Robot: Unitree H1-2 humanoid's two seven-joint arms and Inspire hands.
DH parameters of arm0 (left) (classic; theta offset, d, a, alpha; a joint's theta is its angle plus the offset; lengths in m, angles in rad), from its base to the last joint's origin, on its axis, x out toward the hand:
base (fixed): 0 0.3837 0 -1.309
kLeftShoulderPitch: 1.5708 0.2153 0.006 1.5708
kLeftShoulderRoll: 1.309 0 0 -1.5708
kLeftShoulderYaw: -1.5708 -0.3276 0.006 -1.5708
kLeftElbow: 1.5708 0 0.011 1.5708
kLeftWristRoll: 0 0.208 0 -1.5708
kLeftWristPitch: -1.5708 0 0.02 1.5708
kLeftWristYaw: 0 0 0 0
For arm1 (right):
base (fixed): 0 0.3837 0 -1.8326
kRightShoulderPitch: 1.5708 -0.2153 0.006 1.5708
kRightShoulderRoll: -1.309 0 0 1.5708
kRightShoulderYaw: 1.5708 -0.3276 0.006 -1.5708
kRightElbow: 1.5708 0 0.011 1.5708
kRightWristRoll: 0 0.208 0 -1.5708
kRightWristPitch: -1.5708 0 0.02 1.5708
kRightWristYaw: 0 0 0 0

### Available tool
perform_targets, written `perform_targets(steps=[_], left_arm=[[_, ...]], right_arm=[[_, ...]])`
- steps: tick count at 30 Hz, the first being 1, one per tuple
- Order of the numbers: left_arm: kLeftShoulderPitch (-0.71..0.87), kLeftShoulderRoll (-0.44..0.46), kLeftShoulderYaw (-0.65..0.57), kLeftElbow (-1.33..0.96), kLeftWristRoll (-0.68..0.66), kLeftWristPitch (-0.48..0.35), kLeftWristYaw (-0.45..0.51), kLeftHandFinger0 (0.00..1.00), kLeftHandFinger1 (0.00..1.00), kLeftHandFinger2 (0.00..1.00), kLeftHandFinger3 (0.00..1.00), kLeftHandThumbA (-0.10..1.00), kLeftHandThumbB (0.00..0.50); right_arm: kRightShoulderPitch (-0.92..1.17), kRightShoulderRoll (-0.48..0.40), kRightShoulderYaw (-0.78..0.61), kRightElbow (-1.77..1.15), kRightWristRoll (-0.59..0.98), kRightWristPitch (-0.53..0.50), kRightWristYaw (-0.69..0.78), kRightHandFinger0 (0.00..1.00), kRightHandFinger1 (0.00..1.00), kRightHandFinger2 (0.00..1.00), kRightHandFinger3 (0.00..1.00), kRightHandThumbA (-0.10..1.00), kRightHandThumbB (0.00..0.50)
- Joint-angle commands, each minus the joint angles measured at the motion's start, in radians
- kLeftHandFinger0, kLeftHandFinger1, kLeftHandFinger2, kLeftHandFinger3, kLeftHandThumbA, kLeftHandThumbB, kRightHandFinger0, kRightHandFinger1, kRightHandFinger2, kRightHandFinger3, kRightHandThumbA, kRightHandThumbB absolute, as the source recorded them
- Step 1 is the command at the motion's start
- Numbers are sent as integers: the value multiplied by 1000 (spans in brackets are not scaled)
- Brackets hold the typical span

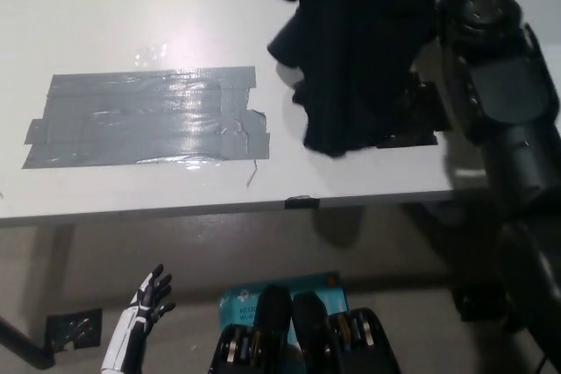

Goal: A person hands a black t-shirt to the robot and rhe robot picks it up with its right hand and places it on the black spot on the desk infron tof it

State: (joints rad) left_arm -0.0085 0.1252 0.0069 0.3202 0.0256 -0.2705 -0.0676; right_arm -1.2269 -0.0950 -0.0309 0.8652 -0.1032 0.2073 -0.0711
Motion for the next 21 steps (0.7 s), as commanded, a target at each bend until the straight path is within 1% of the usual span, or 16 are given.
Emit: perform_targets(steps=[1,2,3,4,5,7,8,10,11,12,13,14,15,16,19,21], left_arm=[[-7,15,-4,-22,11,-25,-2,949,1000,1000,1000,1000,500],[-7,15,-3,-24,11,-26,-1,955,1000,1000,1000,1000,500],[-11,14,-2,-22,14,-27,1,958,1000,1000,1000,1000,500],[-11,15,-2,-21,14,-28,1,959,1000,1000,1000,1000,500],[-7,17,-1,-27,13,-22,-1,960,1000,1000,1000,1000,500],[0,17,-3,-36,19,-23,0,922,1000,1000,1000,1000,500],[4,16,-4,-37,16,-24,-2,916,1000,1000,1000,1000,500],[4,15,-7,-34,17,-28,-5,919,1000,1000,1000,1000,500],[4,18,-9,-25,24,-42,-3,927,1000,1000,1000,1000,500],[1,20,-9,-16,28,-54,0,930,1000,1000,1000,1000,500],[7,21,-9,-18,27,-56,-1,937,1000,1000,1000,1000,494],[13,19,-9,-23,23,-52,-3,953,1000,1000,1000,1000,488],[8,20,-9,-20,28,-54,0,949,1000,1000,1000,1000,474],[10,20,-9,-21,30,-54,1,941,1000,1000,1000,1000,473],[8,18,-9,-16,32,-50,3,888,1000,1000,1000,1000,461],[7,18,-11,-9,36,-55,0,873,1000,1000,1000,1000,468]], right_arm=[[-97,24,27,49,-76,-145,-195,2,76,445,442,-99,189],[-94,23,32,47,-80,-157,-198,0,156,571,559,-100,175],[-91,20,36,41,-81,-163,-199,0,193,678,685,-100,157],[-86,20,37,31,-80,-163,-199,0,218,688,716,-100,154],[-76,15,43,22,-83,-184,-193,0,282,696,744,-100,136],[-64,8,43,-4,-79,-182,-186,45,434,807,830,-100,110],[-59,3,44,-14,-80,-183,-187,88,488,842,843,-100,115],[-57,-12,42,-27,-82,-186,-186,94,412,705,797,-100,124],[-55,-23,23,-66,-62,-169,-173,4,336,735,854,-100,144],[-56,-30,13,-86,-51,-165,-167,0,380,802,873,-100,150],[-59,-36,14,-99,-57,-156,-169,3,395,806,868,-100,165],[-65,-46,18,-111,-68,-162,-174,0,372,776,824,-100,169],[-82,-57,13,-115,-61,-168,-167,0,379,775,816,-100,156],[-91,-63,11,-122,-58,-167,-164,0,384,777,815,-100,162],[-122,-102,11,-184,-82,-127,-171,0,397,773,837,-100,126],[-124,-121,3,-229,-78,-101,-166,0,415,773,848,-100,126]])
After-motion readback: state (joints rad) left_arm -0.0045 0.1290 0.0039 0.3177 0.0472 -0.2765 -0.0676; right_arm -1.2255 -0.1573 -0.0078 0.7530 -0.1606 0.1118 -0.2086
